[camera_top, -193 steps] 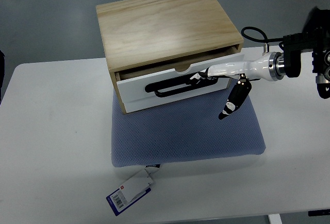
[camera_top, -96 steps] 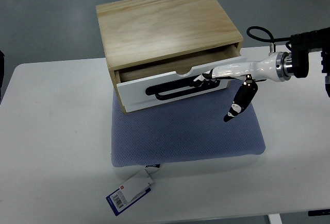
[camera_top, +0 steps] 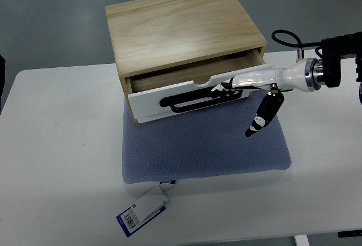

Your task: Open wood drawer with right hand

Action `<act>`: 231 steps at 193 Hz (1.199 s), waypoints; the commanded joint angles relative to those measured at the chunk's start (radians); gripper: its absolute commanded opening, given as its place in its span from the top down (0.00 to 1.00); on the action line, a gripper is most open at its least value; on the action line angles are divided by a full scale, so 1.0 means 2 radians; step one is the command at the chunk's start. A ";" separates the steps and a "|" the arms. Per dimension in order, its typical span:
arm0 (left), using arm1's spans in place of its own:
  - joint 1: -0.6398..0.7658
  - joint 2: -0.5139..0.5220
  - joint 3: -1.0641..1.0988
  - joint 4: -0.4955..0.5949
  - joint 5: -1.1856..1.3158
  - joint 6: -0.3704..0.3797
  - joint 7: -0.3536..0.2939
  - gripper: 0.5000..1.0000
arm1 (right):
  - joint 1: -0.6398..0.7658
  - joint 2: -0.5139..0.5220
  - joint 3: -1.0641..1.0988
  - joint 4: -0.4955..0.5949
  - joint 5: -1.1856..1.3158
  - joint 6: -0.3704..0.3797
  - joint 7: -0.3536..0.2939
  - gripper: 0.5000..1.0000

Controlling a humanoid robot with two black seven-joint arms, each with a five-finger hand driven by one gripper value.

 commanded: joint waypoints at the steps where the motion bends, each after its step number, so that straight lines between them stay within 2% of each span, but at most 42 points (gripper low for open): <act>1: 0.000 0.000 0.000 0.000 0.000 0.000 0.000 0.00 | 0.000 -0.002 0.000 0.004 0.000 0.000 0.000 0.11; 105: 0.000 0.000 0.000 0.000 0.000 0.000 0.000 0.00 | 0.039 -0.030 0.008 0.003 0.082 0.000 0.000 0.10; 106: 0.000 0.000 0.000 0.000 0.000 0.000 0.000 0.00 | 0.043 -0.036 0.008 0.003 0.122 0.000 0.000 0.10; 114: 0.000 0.000 0.000 0.000 0.000 0.000 0.000 0.00 | 0.051 -0.045 0.008 0.003 0.157 0.000 0.000 0.10; 148: 0.000 0.000 0.000 0.000 0.000 0.000 0.000 0.00 | 0.066 -0.052 0.008 0.001 0.186 0.000 0.000 0.10; 166: 0.000 0.000 0.000 0.000 0.000 0.000 0.000 0.00 | 0.067 -0.050 0.018 -0.035 0.192 0.000 0.001 0.10; 176: 0.000 0.000 0.000 0.000 0.000 0.000 0.000 0.00 | 0.067 -0.050 0.018 -0.035 0.192 0.000 0.001 0.10; 177: 0.000 0.000 0.000 0.000 0.000 0.000 0.000 0.00 | 0.067 -0.045 0.030 -0.058 0.193 0.000 0.002 0.10; 212: 0.000 0.000 0.000 0.000 0.000 0.000 0.000 0.00 | 0.059 -0.041 0.051 -0.136 0.229 0.000 0.006 0.10; 223: 0.000 0.000 0.000 0.000 0.000 0.000 0.000 0.00 | 0.059 -0.041 0.051 -0.136 0.229 0.000 0.006 0.10; 224: 0.000 0.000 0.000 0.000 0.000 0.000 0.000 0.00 | 0.059 -0.041 0.057 -0.166 0.261 0.000 0.006 0.10; 231: 0.000 0.000 0.000 0.000 0.000 0.000 0.000 0.00 | 0.059 -0.041 0.061 -0.183 0.278 0.000 0.006 0.10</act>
